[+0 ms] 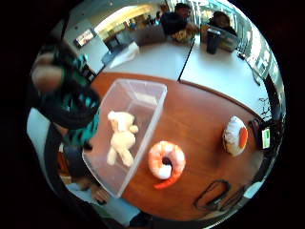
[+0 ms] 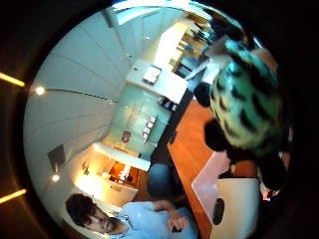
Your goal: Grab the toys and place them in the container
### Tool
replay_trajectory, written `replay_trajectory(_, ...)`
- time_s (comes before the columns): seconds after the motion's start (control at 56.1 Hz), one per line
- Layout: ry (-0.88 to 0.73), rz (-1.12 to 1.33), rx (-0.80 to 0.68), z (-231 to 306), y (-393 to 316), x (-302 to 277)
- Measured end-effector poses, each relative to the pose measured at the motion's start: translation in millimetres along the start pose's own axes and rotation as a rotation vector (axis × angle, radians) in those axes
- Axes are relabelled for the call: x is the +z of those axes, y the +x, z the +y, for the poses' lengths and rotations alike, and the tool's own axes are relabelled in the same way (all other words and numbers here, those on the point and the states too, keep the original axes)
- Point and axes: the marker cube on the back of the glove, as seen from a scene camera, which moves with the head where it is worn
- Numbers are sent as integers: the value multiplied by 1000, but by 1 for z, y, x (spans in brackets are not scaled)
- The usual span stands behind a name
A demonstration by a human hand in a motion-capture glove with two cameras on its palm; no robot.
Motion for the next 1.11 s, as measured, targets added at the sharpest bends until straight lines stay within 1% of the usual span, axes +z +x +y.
replay_trajectory(0.053,-77,-6,29,4,8,2)
replay_trajectory(0.107,-106,-26,44,9,16,1)
replay_trajectory(0.232,-82,-31,74,20,38,-12)
replay_trajectory(0.356,-11,9,149,32,77,-39)
replay_trajectory(0.463,64,107,279,45,133,-71)
replay_trajectory(0.535,74,205,398,53,176,-87)
replay_trajectory(0.659,-19,395,564,69,235,-79)
replay_trajectory(0.82,-128,525,678,84,284,-53)
replay_trajectory(0.873,-146,546,688,88,295,-46)
replay_trajectory(0.909,-129,551,672,88,300,-44)
replay_trajectory(0.945,-72,560,638,87,301,-44)
replay_trajectory(1.034,153,563,523,82,295,-57)
replay_trajectory(1.105,238,510,472,80,285,-67)
